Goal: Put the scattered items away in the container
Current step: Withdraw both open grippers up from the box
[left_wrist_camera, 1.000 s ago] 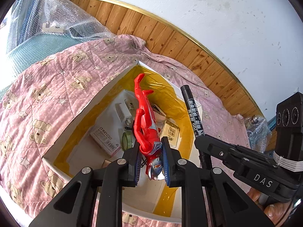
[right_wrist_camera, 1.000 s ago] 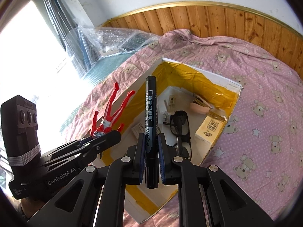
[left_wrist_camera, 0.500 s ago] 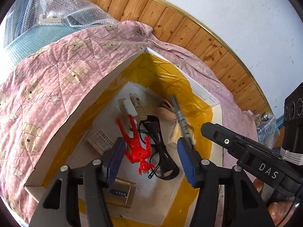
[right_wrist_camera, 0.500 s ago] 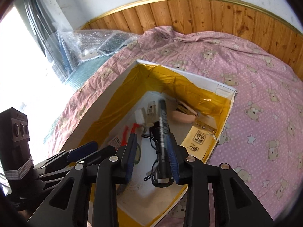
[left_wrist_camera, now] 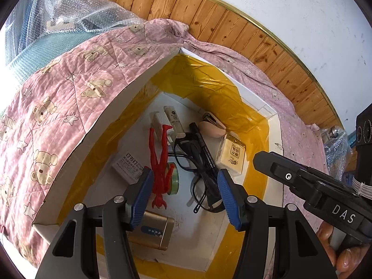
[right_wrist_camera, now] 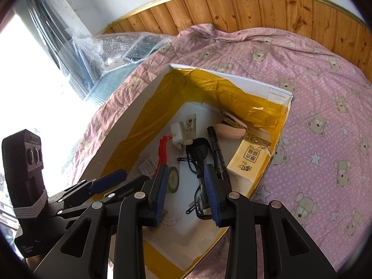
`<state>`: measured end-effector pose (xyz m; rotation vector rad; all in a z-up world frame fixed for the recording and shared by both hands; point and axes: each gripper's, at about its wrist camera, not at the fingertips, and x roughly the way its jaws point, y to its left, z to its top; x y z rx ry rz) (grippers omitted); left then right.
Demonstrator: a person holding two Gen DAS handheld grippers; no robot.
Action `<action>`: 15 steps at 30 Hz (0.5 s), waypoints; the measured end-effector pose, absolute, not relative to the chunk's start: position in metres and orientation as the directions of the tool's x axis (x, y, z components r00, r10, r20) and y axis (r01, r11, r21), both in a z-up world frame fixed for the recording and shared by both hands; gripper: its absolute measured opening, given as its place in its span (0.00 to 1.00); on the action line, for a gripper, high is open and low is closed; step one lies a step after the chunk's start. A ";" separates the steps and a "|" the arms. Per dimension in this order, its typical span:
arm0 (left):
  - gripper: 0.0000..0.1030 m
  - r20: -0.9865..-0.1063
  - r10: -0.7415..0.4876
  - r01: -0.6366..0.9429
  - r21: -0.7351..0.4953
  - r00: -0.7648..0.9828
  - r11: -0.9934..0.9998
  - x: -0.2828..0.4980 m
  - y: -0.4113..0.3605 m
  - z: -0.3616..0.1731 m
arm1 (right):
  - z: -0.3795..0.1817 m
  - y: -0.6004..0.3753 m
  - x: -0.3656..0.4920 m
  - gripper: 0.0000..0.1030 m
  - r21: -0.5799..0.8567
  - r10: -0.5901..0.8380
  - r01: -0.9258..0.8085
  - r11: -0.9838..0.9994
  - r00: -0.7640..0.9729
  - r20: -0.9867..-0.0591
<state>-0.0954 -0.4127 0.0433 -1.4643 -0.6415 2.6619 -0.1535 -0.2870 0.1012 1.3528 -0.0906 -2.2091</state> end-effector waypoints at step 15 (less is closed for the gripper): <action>0.58 -0.788 0.207 0.142 -0.348 -0.580 -0.927 -0.072 -0.395 0.070 | 0.116 -0.273 -0.115 0.42 0.271 -0.453 0.460 -0.845 -0.349 -0.820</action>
